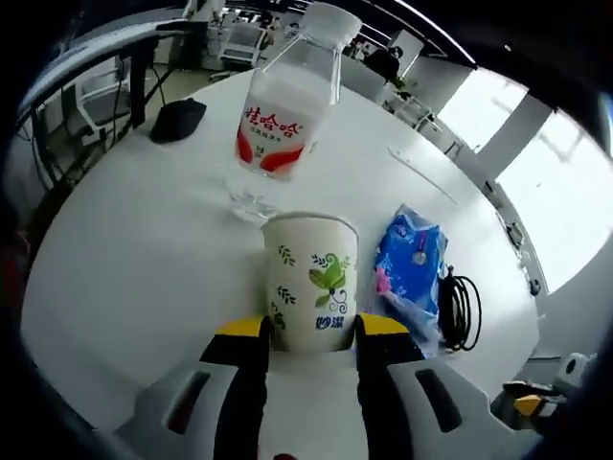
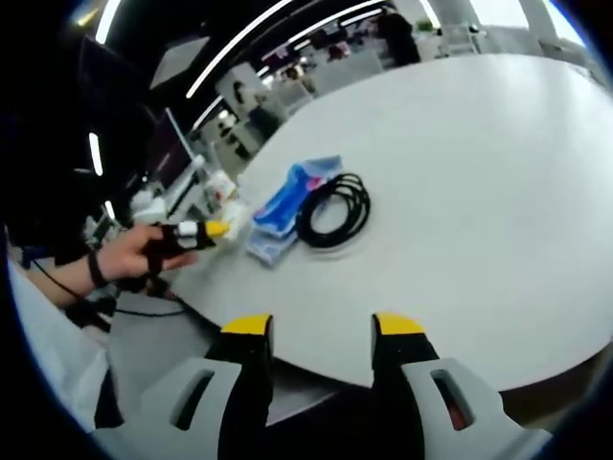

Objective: Arrange the tabletop items into an orderly group along one side of the table until the central work area is clear of visible clutter.

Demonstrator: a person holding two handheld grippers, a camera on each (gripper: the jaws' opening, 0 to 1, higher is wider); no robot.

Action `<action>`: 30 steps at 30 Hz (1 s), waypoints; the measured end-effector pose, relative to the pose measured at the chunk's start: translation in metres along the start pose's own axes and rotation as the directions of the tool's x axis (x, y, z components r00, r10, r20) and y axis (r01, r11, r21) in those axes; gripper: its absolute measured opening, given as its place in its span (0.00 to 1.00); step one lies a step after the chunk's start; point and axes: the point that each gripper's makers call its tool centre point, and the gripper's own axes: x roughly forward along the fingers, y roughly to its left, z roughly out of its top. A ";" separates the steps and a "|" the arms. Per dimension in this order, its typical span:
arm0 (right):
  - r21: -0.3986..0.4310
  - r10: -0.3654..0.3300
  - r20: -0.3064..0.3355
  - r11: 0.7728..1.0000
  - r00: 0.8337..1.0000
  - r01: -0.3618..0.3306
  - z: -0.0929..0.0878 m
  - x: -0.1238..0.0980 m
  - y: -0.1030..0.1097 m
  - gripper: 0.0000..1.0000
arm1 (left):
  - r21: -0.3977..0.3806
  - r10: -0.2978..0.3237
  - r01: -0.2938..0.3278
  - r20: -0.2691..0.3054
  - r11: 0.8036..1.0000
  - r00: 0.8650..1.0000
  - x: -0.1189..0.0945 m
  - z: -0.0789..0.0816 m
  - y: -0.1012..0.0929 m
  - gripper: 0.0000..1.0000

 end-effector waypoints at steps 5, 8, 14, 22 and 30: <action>-0.003 0.005 -0.006 1.000 1.000 -0.005 -0.001 0.003 0.002 0.39 | -0.007 0.010 -0.010 -0.011 1.000 1.000 -0.012 -0.012 0.007 0.34; -0.006 0.010 -0.007 1.000 1.000 -0.011 0.000 0.006 0.005 0.39 | -0.008 0.012 -0.012 -0.015 1.000 1.000 -0.018 -0.017 0.010 0.34; -0.014 0.019 -0.009 1.000 1.000 -0.019 0.002 0.010 0.008 0.39 | 0.031 0.024 -0.023 -0.048 0.999 0.999 -0.025 -0.033 0.015 0.35; -0.014 0.019 -0.012 1.000 1.000 -0.019 0.000 0.009 0.007 0.39 | 0.114 0.027 -0.015 -0.105 0.993 0.994 -0.026 -0.046 0.017 0.36; -0.011 0.013 -0.012 1.000 1.000 -0.013 0.000 0.007 0.005 0.39 | 0.172 0.042 -0.024 -0.098 0.985 0.994 -0.025 -0.047 0.016 0.39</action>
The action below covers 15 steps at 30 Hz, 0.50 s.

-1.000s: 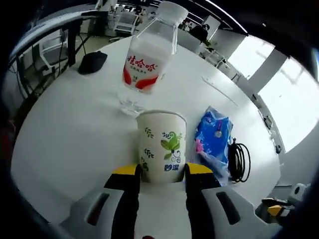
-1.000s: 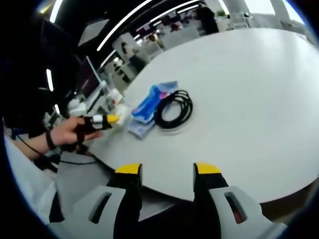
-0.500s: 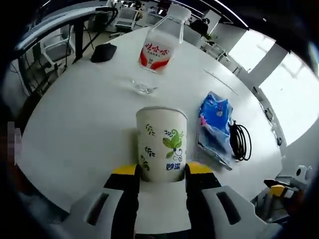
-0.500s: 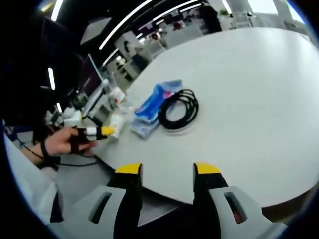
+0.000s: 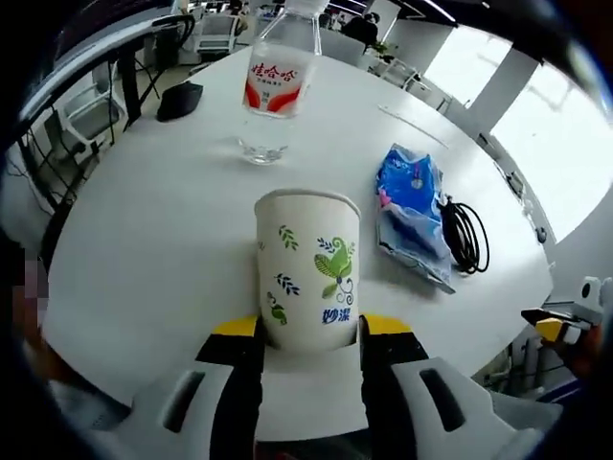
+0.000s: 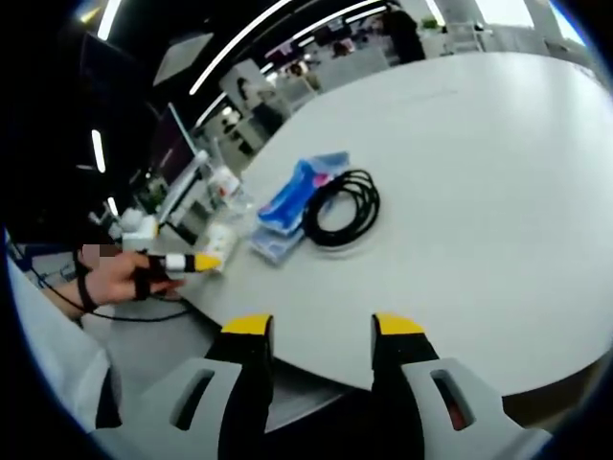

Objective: Arrange the tabletop items into an orderly group along one side of the table until the central work area is clear of visible clutter.

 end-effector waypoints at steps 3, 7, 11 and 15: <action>0.000 -0.001 0.002 1.000 1.000 0.001 0.001 0.000 0.000 0.39 | 0.012 0.009 -0.009 0.003 1.000 1.000 0.001 0.000 0.002 0.41; -0.002 -0.001 0.003 1.000 1.000 0.001 0.002 0.000 0.000 0.39 | 0.020 0.010 -0.010 0.007 1.000 1.000 0.003 0.000 0.000 0.40; -0.001 0.002 0.002 1.000 1.000 -0.002 0.003 0.000 0.001 0.39 | 0.014 0.003 -0.003 0.020 1.000 1.000 0.006 0.001 0.003 0.38; -0.003 0.004 0.003 1.000 1.000 -0.004 0.004 0.000 0.002 0.39 | -0.011 -0.011 0.011 0.026 1.000 1.000 0.003 0.001 0.001 0.37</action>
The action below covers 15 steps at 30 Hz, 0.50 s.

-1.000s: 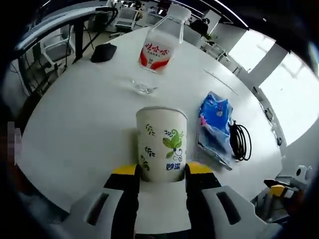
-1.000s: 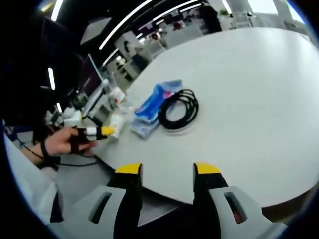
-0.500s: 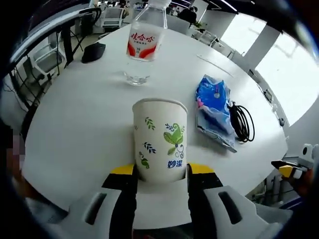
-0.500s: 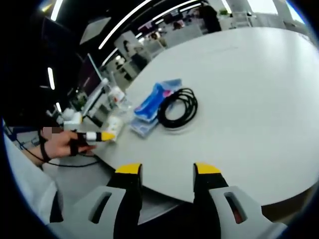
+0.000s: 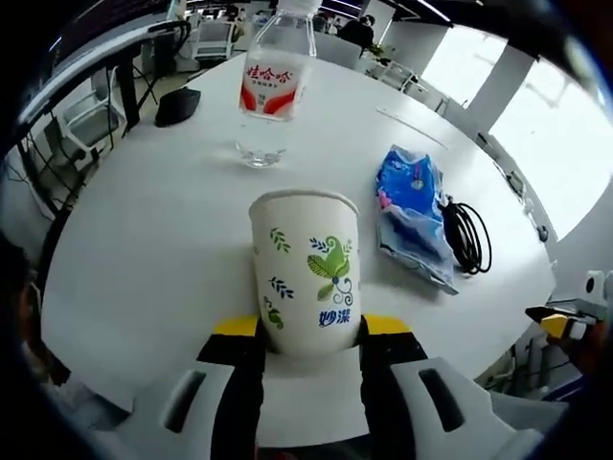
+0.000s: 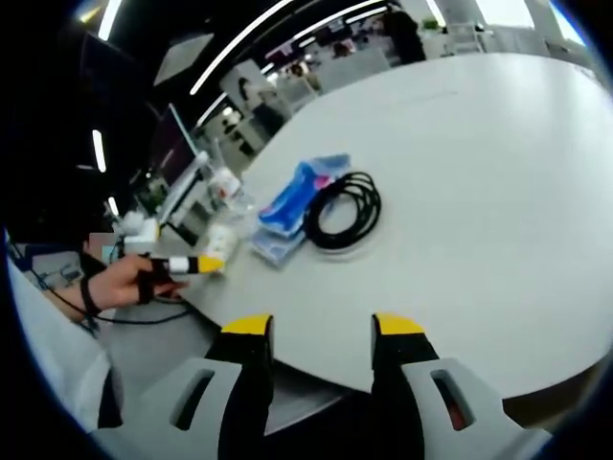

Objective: Arrange the tabletop items into an orderly group along one side of the table until the central work area is clear of visible clutter.

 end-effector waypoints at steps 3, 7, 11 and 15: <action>-0.004 0.002 -0.002 1.000 1.000 -0.002 0.001 0.001 0.001 0.39 | -0.006 -0.012 0.012 0.001 1.000 1.000 -0.001 0.001 -0.001 0.37; -0.010 0.008 -0.006 1.000 1.000 -0.008 0.002 0.004 0.003 0.39 | -0.017 -0.037 0.038 0.009 0.999 0.999 -0.005 0.000 -0.007 0.37; -0.019 0.019 -0.011 1.000 1.000 -0.019 0.005 0.008 0.009 0.39 | -0.017 -0.063 0.063 0.014 0.998 0.998 -0.006 0.000 -0.016 0.37; -0.032 0.033 -0.020 0.999 0.999 -0.034 0.006 0.014 0.016 0.39 | -0.006 -0.086 0.086 0.006 0.996 0.996 -0.005 -0.004 -0.025 0.37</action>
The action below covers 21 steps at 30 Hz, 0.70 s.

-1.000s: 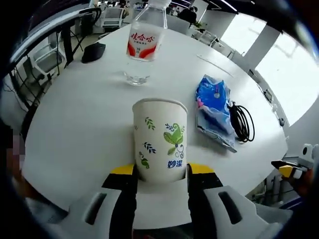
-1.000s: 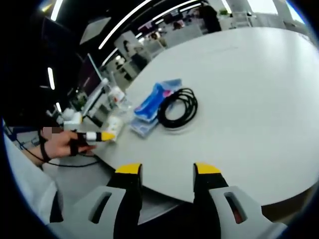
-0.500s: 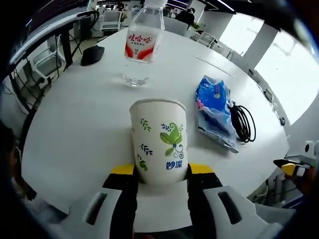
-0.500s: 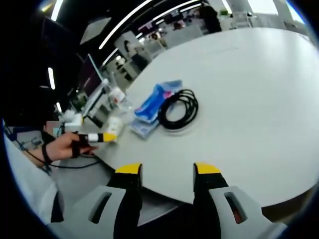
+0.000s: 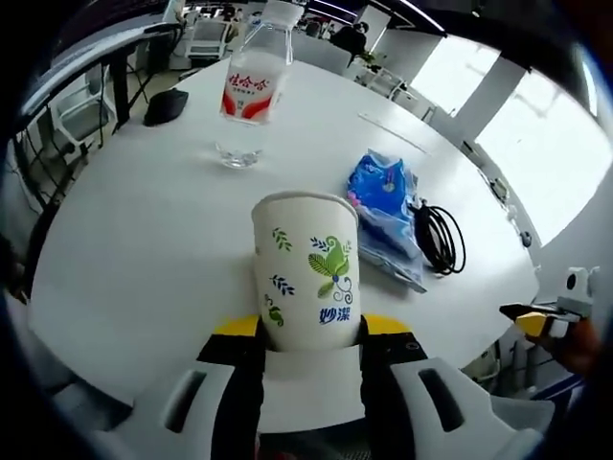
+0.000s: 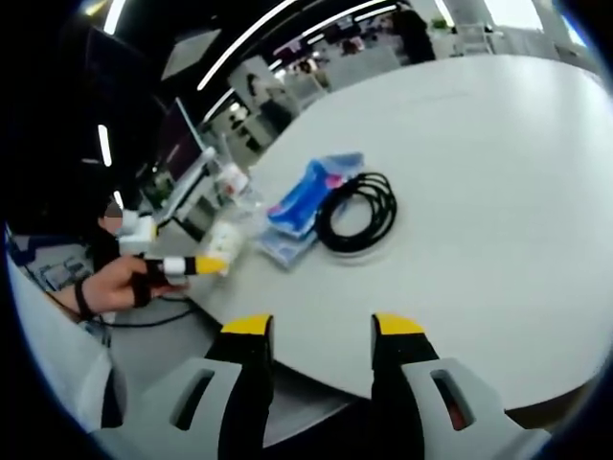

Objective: Arrange the tabletop items into an orderly group along one side of the table until the central work area is clear of visible clutter.

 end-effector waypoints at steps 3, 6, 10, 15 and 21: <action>-0.010 0.012 -0.005 1.000 1.000 -0.012 0.002 0.004 0.006 0.39 | 0.035 -0.032 0.032 -0.012 0.999 0.999 -0.002 -0.005 -0.014 0.37; -0.023 0.022 -0.015 0.999 1.000 -0.023 0.002 0.009 0.008 0.39 | 0.057 -0.055 0.056 -0.021 0.997 0.998 -0.003 -0.009 -0.023 0.37; -0.050 0.039 -0.032 0.998 0.999 -0.040 0.004 0.014 0.017 0.39 | 0.088 -0.078 0.080 -0.026 0.993 0.997 -0.006 -0.013 -0.033 0.37; -0.083 0.066 -0.038 0.994 0.997 -0.069 0.012 0.025 0.028 0.39 | 0.129 -0.108 0.111 -0.034 0.985 0.994 -0.011 -0.016 -0.044 0.37; -0.098 0.126 -0.025 0.987 0.992 -0.127 0.024 0.036 0.046 0.39 | 0.183 -0.151 0.158 -0.051 0.970 0.987 -0.013 -0.021 -0.059 0.37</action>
